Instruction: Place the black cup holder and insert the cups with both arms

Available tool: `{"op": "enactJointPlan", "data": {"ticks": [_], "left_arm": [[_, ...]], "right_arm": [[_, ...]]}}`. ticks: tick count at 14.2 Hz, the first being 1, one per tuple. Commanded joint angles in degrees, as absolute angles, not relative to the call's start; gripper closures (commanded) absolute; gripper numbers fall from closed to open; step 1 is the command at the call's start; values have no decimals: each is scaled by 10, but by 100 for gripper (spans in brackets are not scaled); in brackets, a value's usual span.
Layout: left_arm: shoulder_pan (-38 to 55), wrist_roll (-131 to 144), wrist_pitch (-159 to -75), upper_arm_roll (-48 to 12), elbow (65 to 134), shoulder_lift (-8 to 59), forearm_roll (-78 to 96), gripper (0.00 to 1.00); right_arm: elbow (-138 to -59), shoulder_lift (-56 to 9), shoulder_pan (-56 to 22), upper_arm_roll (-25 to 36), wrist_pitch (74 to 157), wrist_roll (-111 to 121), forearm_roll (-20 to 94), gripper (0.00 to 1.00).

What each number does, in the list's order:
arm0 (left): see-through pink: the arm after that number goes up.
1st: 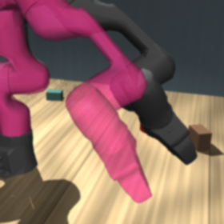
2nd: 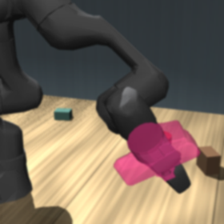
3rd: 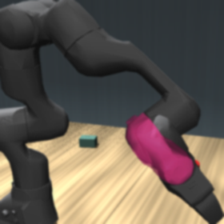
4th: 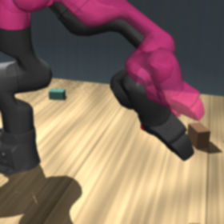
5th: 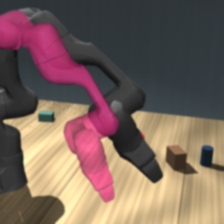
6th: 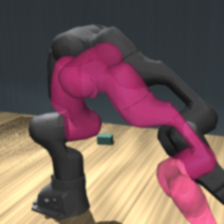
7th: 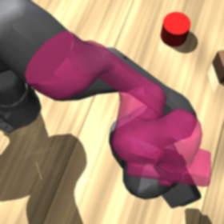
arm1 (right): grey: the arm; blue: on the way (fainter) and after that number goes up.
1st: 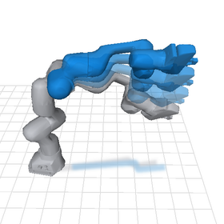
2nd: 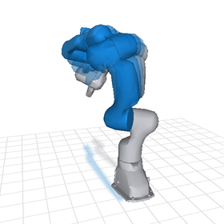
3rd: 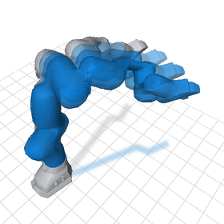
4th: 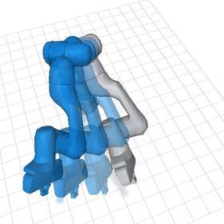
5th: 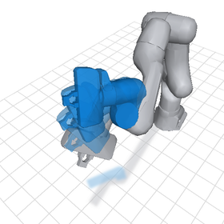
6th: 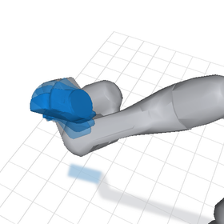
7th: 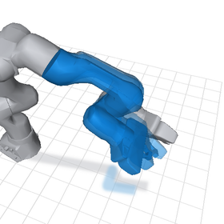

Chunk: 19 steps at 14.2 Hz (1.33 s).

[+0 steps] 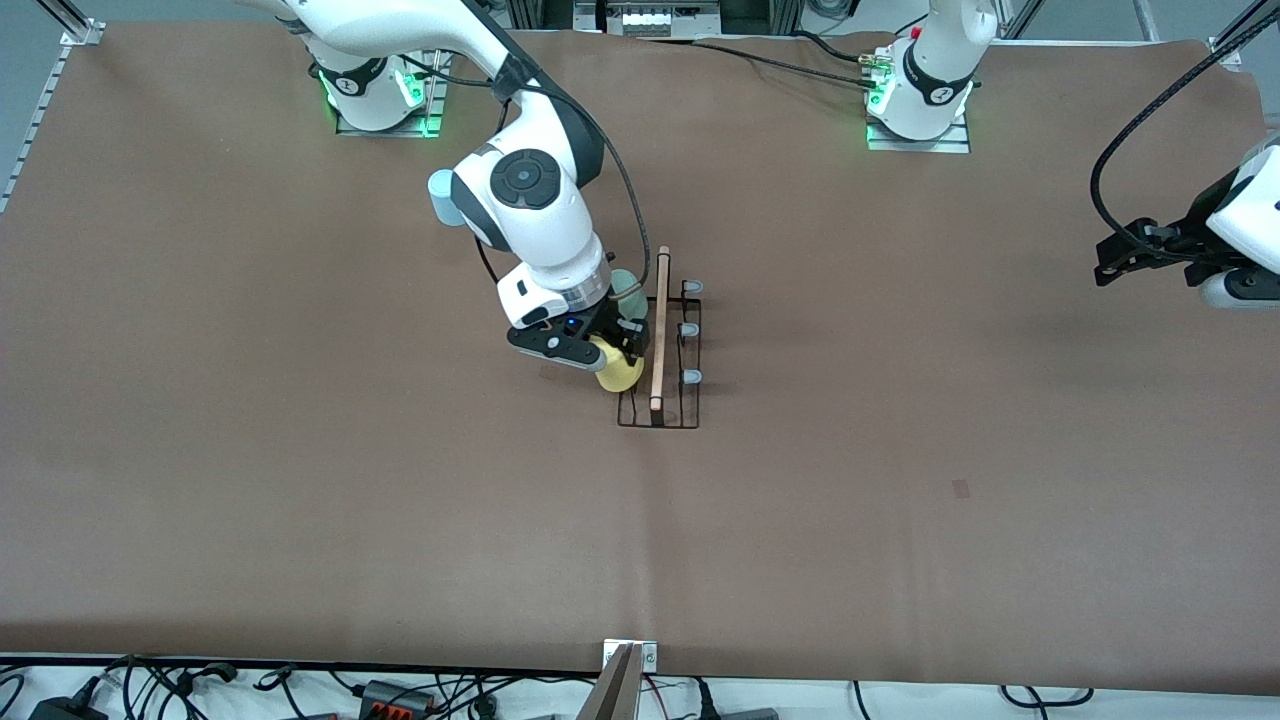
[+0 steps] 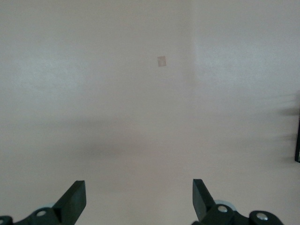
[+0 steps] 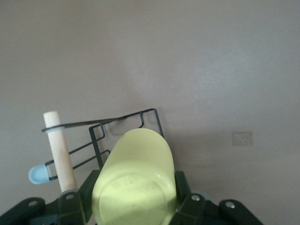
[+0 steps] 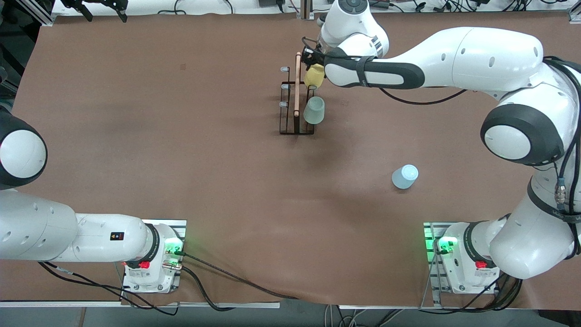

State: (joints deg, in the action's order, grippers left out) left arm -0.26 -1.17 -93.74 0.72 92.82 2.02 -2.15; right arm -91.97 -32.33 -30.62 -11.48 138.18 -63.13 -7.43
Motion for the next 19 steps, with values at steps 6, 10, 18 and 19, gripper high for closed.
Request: {"op": "enactJointPlan", "data": {"ticks": [6,10,18,19], "left_arm": [[2,7,-926,1,910,25,-11,0],[-1,2,-906,-14,901,21,-10,0],[2,1,-892,-15,886,24,-9,0],[3,2,-892,-16,886,24,-8,0]], "right_arm": [[-918,-261,-279,-106,1270,-549,-79,0],[-923,-158,-177,-107,1082,-342,-77,0],[-908,-33,33,-68,904,-63,-44,0],[-902,-30,34,-54,893,-62,-28,0]]}}
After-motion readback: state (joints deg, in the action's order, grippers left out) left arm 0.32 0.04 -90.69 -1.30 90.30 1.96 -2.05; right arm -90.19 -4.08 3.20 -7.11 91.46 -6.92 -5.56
